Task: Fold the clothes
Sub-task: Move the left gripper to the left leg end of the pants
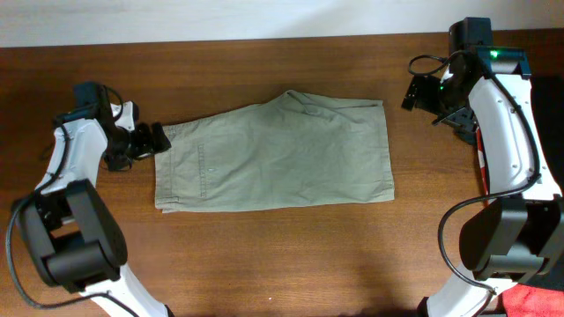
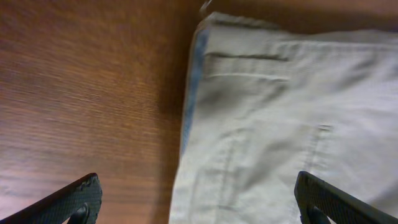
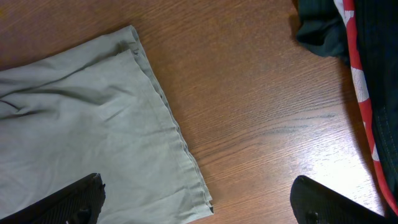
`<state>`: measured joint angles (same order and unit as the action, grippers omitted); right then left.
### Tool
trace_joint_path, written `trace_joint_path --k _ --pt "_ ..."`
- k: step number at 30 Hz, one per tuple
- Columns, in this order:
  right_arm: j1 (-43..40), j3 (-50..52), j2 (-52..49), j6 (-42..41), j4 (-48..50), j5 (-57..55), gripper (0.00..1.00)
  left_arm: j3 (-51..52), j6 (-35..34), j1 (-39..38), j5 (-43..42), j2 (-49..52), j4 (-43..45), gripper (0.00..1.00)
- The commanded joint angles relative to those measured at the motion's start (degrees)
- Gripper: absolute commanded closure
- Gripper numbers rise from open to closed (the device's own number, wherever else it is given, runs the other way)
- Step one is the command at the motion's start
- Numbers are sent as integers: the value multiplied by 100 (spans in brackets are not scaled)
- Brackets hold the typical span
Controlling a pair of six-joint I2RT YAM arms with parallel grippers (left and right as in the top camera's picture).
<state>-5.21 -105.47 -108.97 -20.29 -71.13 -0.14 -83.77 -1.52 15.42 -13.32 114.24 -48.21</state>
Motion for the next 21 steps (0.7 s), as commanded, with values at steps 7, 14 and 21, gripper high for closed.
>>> trace_joint_path --k 7,14,21 --pt "-7 20 -15 50 0 -35 2 -72 109 166 -245 695 -52 1" --pt "-7 20 -15 50 0 -35 1 -61 146 162 -973 1045 -146 1" --pt "-7 20 -15 50 0 -35 1 -59 286 146 -984 1209 -638 7"
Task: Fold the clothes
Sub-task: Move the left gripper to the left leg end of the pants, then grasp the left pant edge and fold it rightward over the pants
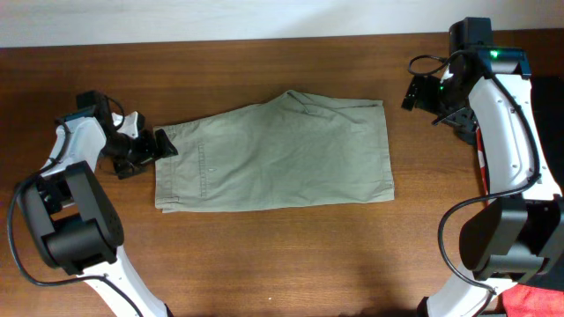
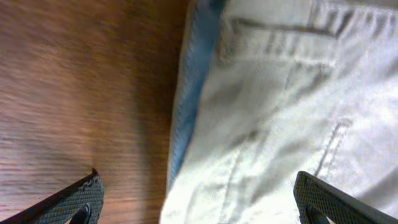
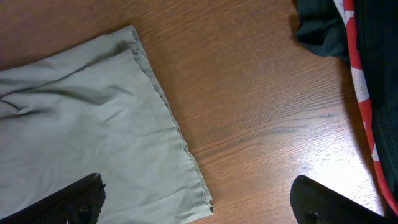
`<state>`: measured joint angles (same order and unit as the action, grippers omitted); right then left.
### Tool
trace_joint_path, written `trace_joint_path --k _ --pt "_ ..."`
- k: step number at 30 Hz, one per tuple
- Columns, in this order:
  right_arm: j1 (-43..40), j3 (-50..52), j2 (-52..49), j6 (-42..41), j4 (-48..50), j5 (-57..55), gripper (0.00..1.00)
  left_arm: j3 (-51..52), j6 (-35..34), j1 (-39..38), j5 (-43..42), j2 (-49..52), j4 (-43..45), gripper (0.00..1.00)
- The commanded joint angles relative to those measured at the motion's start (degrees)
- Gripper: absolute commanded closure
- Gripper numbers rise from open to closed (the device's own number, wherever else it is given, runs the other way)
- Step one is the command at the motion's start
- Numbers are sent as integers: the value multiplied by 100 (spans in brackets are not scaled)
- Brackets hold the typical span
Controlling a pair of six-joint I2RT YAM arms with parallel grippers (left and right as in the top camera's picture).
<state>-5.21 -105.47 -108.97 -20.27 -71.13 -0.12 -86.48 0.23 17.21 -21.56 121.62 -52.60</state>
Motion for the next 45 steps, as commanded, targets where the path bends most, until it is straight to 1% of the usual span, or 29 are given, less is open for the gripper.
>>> trace_joint_path --k 1,2,14,15,16,17,19,20,22,24,25,27,29,31,34,37,39,42,45 --pt "-7 20 -15 48 0 -37 1 212 111 -35 -160 470 -216 9" --pt "-7 20 -15 48 0 -37 1 212 116 -44 -160 470 -234 10" --pt "-7 20 -15 48 0 -37 1 413 155 -428 -118 481 -144 11" --pt "-7 20 -15 48 0 -37 1 433 151 -466 -120 481 -107 15" --pt "-7 20 -15 48 0 -37 1 437 153 -501 -118 481 -96 18" --pt "-7 20 -15 48 0 -37 1 439 153 -511 -118 481 -81 26" --pt "-7 20 -15 48 0 -37 1 439 153 -518 -116 481 -22 46" --pt "-7 20 -15 48 0 -39 1 439 153 -518 -111 481 2 51" --pt "-7 20 -15 48 -2 -37 2 439 151 -518 59 481 28 55" --pt "-7 20 -15 48 0 -37 1 439 149 -518 269 481 24 69" --pt "-7 20 -15 48 0 -37 1 439 146 -518 354 481 22 78" --pt "-7 20 -15 48 0 -37 1 437 81 -507 540 481 22 89" --pt "-7 20 -15 48 0 -39 1 435 -105 -501 896 481 22 92" --pt "-7 20 -15 48 0 -37 1 409 -114 -479 1213 479 -11 98" --pt "-7 20 -15 48 0 -37 1 192 -116 -396 1661 479 -286 99" --pt "-7 20 -15 48 -2 -37 1 -166 -114 -313 1917 479 -654 99" --pt "-7 20 -15 48 0 -37 1 -682 -122 -240 2122 476 -1075 99" --pt "-7 20 -15 48 -2 -37 1 -1565 -511 -203 2463 461 -1740 99" --pt "-7 20 -15 48 0 -37 2 -2350 -715 -238 2457 435 -2273 99"
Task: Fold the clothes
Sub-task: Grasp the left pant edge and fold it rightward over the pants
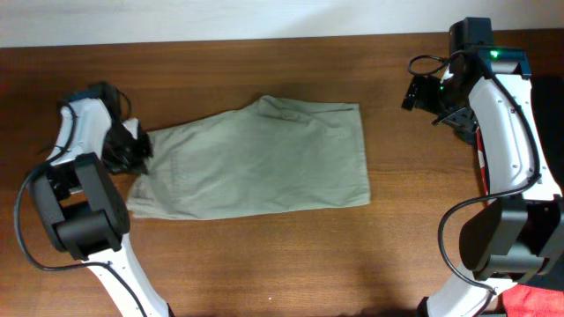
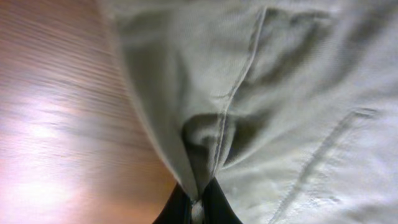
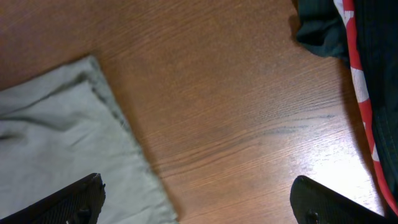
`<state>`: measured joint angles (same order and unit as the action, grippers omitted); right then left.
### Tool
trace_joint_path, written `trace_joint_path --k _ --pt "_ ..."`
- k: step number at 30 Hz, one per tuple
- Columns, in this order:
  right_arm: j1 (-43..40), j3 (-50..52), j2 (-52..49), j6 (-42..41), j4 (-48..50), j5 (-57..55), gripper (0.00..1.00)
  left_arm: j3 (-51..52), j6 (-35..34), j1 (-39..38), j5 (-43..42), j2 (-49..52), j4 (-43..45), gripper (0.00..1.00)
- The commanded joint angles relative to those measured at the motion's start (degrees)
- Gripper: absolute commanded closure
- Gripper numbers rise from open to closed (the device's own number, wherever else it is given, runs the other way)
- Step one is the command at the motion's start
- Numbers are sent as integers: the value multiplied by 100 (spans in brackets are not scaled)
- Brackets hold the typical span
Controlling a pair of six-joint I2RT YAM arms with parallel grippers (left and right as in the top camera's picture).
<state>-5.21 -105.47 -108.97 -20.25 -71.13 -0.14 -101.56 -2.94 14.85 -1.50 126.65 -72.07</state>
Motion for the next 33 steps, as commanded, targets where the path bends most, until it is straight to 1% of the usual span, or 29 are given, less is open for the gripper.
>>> trace_joint_path --k 1,5,8,13,15,18,21,27,30,33 --pt "-7 20 -15 46 0 -35 1 -1117 -466 -31 450 -90 -518 99" --pt "-7 20 -15 46 0 -35 1 -2024 -798 -243 446 -286 -1106 99" --pt "-7 20 -15 46 -2 -35 2 -2448 -798 -505 433 -592 -1368 99" --pt "-7 20 -15 46 -2 -35 1 -2553 -800 -997 431 -1058 -1657 99" --pt "-7 20 -15 46 0 -37 1 -2555 -940 -1255 428 -1300 -1742 99" --pt "-7 20 -15 46 0 -35 1 -2555 -968 -1725 411 -1665 -1740 99" --pt "-7 20 -15 46 -2 -35 1 -2551 -1038 -2218 409 -1744 -1718 99" --pt "-7 20 -15 46 0 -35 1 -2511 -1209 -3014 374 -1475 -1528 99" --pt "-7 20 -15 46 0 -37 1 -2511 -1200 -3403 7 -1305 -1276 99" --pt "-7 20 -15 46 0 -37 1 -2511 -1200 -3762 -68 -1207 -1069 99"
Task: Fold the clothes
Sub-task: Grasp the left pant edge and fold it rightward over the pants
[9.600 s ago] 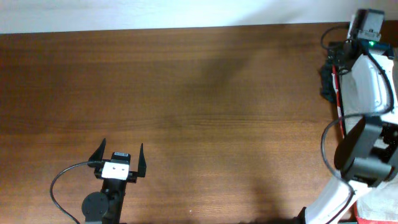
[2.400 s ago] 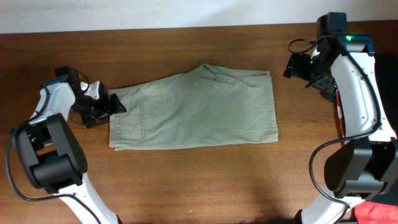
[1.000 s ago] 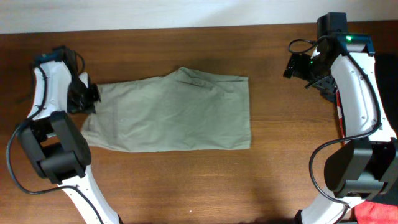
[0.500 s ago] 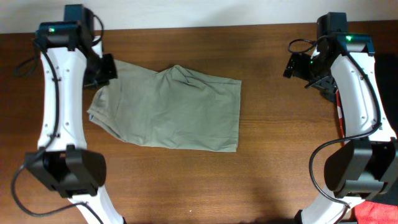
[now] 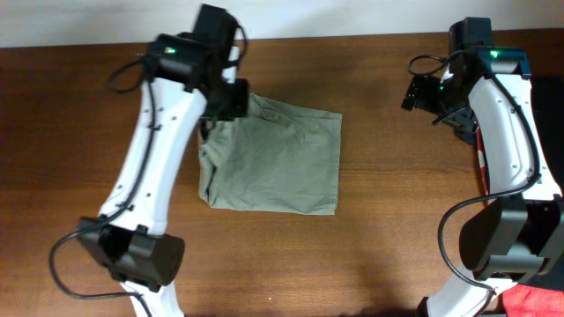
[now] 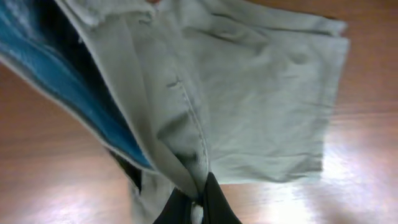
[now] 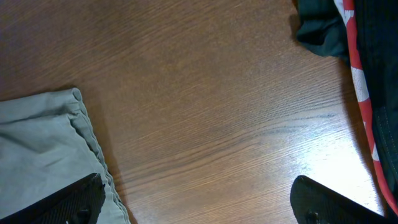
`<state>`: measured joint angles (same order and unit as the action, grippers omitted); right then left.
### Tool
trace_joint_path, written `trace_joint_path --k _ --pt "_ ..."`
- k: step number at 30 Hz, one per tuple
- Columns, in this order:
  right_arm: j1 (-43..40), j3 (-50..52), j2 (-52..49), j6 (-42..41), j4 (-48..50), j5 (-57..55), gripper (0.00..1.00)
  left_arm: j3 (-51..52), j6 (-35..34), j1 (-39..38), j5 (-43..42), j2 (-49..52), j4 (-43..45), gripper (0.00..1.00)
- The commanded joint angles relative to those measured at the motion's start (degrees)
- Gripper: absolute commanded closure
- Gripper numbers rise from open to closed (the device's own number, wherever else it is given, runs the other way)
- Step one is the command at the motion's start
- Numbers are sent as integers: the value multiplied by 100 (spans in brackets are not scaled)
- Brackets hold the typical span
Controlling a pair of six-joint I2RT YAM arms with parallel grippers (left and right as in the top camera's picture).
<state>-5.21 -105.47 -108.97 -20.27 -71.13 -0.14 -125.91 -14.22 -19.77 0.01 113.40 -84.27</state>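
The pale green shorts point(image 5: 280, 167) lie in the middle of the table, doubled into a rough square. My left gripper point(image 5: 222, 101) hangs over their far left corner, shut on a pinch of the waistband point(image 6: 186, 143), which it holds lifted; the blue inner lining point(image 6: 74, 106) shows. In the left wrist view the left gripper point(image 6: 198, 204) has its fingers pressed together on the cloth, with the legs' hem point(image 6: 329, 93) lying flat below. My right gripper point(image 7: 199, 208) is open over bare wood at the far right point(image 5: 423, 92), apart from the shorts' edge point(image 7: 43, 143).
A heap of dark clothing with a red and white stripe point(image 7: 364, 68) lies at the right table edge, beside the right arm. A red cloth point(image 5: 533, 301) shows at the bottom right corner. The brown wooden table point(image 5: 397, 246) surrounds the shorts.
My left gripper, still shut on the waistband, has gone from the table's far left to above the middle. The shorts, then spread long, now lie doubled and shorter. The right arm has not moved.
The shorts lay flat with my left gripper open at their waistband end. It then stood closer around the waistband, still open. Later it was shut on the waistband with the shorts shifted left. Now the waistband is held up over the middle.
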Motion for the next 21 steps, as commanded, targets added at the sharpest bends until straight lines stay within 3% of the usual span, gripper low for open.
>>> trace_joint_path --k 1,11,21 --pt "-7 20 -15 48 -2 -35 1 -76 -74 -365 -219 142 184 99" --pt "-7 20 -15 48 0 -37 2 -72 -72 -1003 -437 1054 474 99" --pt "-7 20 -15 48 0 -35 1 -74 -28 -1294 -807 1137 1034 99"
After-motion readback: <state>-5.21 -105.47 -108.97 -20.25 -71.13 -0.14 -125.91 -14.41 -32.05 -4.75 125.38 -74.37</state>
